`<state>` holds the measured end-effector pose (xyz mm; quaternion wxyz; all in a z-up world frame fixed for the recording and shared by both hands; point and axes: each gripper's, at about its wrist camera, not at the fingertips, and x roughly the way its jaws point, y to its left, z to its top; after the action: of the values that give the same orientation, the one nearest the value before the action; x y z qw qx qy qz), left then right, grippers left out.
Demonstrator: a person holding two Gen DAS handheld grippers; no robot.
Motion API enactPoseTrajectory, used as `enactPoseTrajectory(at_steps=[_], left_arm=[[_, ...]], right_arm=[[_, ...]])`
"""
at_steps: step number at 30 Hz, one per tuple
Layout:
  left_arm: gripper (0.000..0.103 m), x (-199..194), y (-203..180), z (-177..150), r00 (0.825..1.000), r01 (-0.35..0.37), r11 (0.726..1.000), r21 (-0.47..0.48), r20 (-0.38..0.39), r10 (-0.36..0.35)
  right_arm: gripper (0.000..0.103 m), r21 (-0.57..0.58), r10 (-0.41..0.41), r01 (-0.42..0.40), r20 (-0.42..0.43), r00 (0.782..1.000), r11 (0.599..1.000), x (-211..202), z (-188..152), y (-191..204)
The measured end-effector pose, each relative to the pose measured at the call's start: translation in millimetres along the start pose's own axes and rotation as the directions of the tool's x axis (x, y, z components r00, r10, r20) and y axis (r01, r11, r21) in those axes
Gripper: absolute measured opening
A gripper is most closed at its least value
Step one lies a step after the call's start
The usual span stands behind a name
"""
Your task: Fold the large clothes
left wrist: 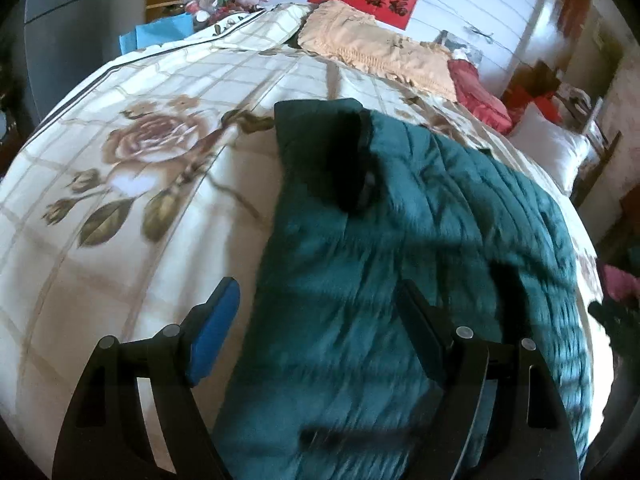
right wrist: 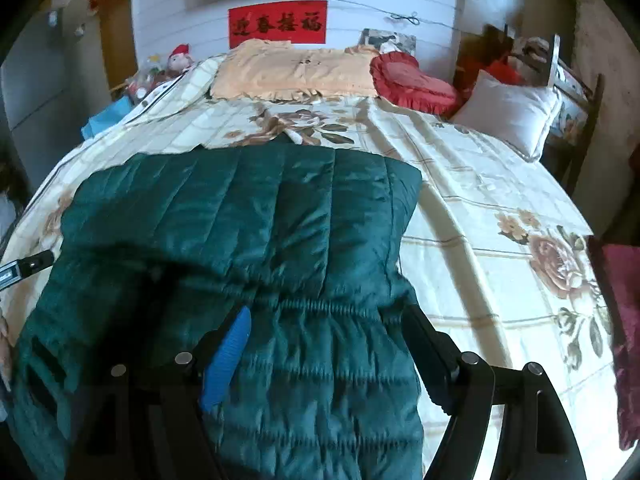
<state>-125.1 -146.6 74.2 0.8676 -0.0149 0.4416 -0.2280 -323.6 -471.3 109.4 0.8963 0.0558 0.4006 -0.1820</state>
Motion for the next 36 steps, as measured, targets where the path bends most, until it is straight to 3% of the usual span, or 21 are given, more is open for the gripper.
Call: enactPoseTrajectory(at_steps=[11,23,36], left_arm=[[0.081,-60,20,-55,1.0,0.007,1.0,0.028,0.002,-0.007],[0.081,-71,34,-105,0.997,0.034,0.999,0.005,-0.066,-0.033],[0.081,-78,61,-136,0.986,0.073,0.995,-0.071,-0.148,-0.083]], right_arm=[[0.078,-0.018,0.02,-0.02,-0.021,1.0,1.0,-37,-47,1],[0.079,0.044,0.017,-0.014,-0.067,0.998,0.999,-63,-100,-16],[0.087,0.101,0.093,-0.077,-0.169,0.981,0.992,-87,-142,-52]])
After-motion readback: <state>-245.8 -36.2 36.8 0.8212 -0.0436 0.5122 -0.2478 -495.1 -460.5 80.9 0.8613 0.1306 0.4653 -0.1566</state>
